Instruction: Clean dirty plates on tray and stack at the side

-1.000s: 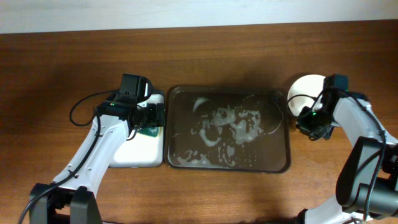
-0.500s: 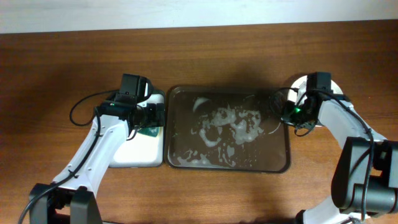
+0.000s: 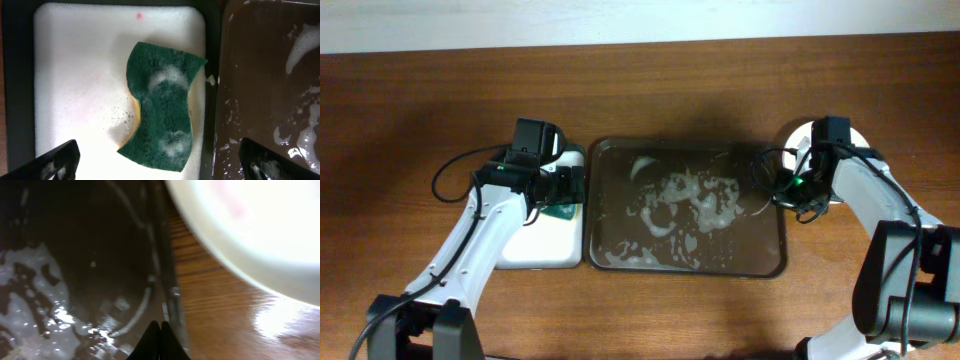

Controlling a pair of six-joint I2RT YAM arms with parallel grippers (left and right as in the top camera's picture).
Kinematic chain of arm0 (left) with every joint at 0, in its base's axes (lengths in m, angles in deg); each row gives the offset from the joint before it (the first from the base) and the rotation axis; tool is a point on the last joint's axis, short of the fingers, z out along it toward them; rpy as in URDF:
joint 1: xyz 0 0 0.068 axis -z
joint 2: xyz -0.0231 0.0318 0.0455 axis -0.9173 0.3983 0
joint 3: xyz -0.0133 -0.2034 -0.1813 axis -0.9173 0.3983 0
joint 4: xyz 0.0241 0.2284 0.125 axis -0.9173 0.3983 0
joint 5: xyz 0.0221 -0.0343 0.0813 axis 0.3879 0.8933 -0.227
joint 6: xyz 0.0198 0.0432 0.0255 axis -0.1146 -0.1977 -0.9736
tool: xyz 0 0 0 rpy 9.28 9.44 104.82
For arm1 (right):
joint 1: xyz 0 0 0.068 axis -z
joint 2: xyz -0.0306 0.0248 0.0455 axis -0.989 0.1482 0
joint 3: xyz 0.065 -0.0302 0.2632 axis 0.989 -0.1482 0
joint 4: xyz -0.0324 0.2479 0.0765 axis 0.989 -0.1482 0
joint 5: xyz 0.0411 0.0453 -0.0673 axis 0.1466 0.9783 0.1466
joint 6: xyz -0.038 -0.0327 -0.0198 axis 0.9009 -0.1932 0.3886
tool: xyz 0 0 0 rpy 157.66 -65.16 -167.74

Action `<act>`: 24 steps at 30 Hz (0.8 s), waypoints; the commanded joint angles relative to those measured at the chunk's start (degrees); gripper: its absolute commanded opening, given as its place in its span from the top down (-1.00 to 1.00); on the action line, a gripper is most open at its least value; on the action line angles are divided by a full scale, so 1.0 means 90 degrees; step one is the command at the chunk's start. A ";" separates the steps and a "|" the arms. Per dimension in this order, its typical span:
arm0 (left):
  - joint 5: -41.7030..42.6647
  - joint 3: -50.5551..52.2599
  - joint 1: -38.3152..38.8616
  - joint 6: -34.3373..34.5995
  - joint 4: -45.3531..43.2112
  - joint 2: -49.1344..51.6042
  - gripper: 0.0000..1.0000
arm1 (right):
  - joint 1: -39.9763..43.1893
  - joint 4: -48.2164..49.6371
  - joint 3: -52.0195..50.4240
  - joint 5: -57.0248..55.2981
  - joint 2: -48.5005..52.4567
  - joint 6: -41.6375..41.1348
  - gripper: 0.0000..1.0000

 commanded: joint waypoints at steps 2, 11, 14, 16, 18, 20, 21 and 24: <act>-0.0024 -0.0078 -0.0039 0.0036 0.0002 -0.0034 -1.00 | -0.0041 -0.0066 0.0238 -0.0916 0.0007 0.0087 0.92; -0.0024 -0.0078 -0.0039 0.0036 0.0005 -0.0034 -1.00 | -0.0041 0.0410 -0.0087 -0.1005 0.0010 0.0090 0.92; -0.0024 -0.0078 -0.0039 0.0036 0.0005 -0.0034 -0.99 | -0.0041 0.0648 -0.0180 -0.0981 0.0010 0.0097 0.92; -0.0024 -0.0078 -0.0039 0.0036 0.0005 -0.0034 -0.99 | -0.0041 0.0765 -0.0231 -0.0984 0.0010 0.0097 0.92; -0.0024 -0.0078 -0.0039 0.0036 0.0005 -0.0034 -0.99 | -0.0041 0.0908 -0.0323 -0.0959 0.0010 0.0095 0.92; -0.0024 -0.0078 -0.0039 0.0036 0.0005 -0.0034 -0.99 | -0.0044 0.0991 -0.0406 -0.0959 0.0010 0.0095 0.92; -0.0024 -0.0078 -0.0039 0.0036 0.0002 -0.0034 -0.99 | -0.0041 0.1056 -0.0461 -0.0950 0.0010 0.0095 0.92; -0.0024 -0.0078 -0.0039 0.0036 0.0005 -0.0034 -0.99 | -0.0041 0.1268 -0.0566 -0.0631 0.0010 0.0102 0.92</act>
